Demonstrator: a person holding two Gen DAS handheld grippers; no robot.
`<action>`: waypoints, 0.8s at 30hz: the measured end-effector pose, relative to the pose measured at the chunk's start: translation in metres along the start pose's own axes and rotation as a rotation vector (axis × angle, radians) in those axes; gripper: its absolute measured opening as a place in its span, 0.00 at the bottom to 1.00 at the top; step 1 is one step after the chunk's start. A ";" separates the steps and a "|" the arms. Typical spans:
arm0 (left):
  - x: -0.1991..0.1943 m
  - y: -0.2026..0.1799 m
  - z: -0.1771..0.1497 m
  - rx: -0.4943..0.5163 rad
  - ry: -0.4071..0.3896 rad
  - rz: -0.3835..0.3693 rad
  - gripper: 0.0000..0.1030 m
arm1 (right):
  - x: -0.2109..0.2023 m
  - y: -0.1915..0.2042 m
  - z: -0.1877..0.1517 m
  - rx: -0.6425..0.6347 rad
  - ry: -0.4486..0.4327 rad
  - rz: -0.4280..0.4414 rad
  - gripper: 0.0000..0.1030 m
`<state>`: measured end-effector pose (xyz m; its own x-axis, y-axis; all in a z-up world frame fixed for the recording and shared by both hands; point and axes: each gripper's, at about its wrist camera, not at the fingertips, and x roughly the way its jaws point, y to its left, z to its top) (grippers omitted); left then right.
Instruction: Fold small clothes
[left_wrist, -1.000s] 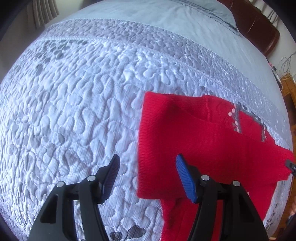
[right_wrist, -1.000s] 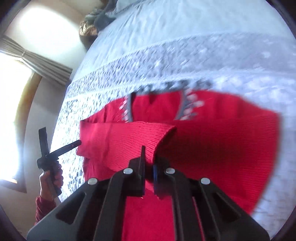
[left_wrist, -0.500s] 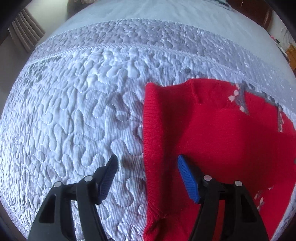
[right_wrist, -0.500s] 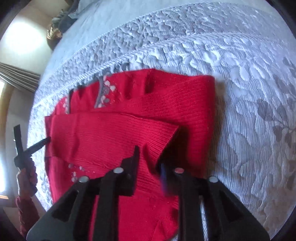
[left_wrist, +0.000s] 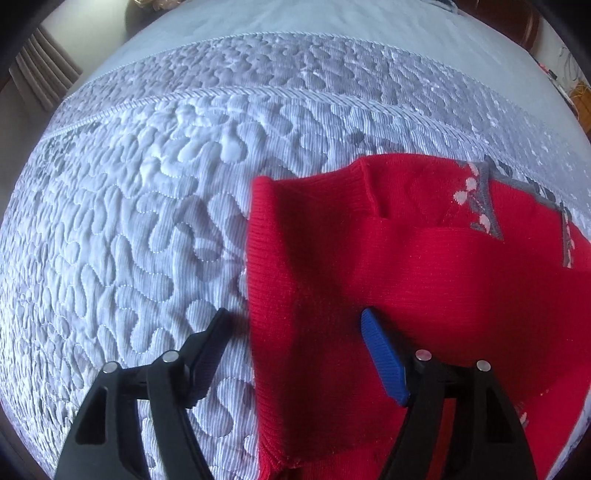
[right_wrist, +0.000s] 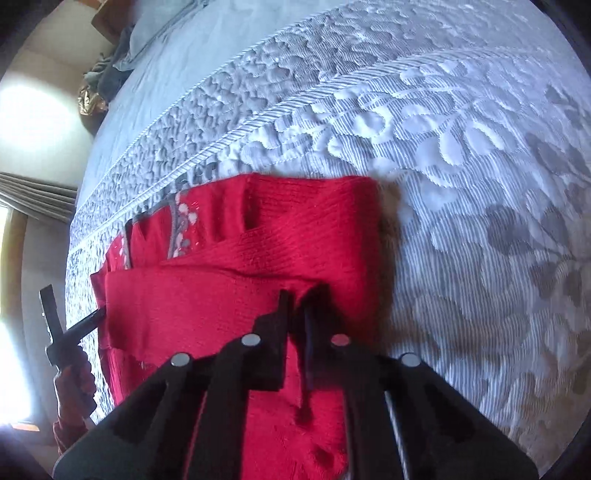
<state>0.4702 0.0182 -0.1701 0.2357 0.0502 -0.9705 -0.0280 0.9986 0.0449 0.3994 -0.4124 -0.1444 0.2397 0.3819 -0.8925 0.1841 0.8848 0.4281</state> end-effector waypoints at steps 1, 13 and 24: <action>-0.006 0.003 -0.007 -0.003 -0.002 -0.004 0.72 | -0.005 0.001 -0.006 -0.007 0.001 0.002 0.23; -0.009 0.006 -0.043 -0.020 -0.007 -0.045 0.76 | -0.020 0.003 -0.045 -0.053 0.061 -0.044 0.03; -0.021 -0.002 -0.070 0.008 -0.005 -0.067 0.78 | -0.043 0.009 -0.078 -0.094 0.001 -0.129 0.14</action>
<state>0.3970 0.0137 -0.1666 0.2420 -0.0170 -0.9701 -0.0042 0.9998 -0.0185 0.3169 -0.4001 -0.1135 0.2189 0.2642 -0.9393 0.1235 0.9474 0.2952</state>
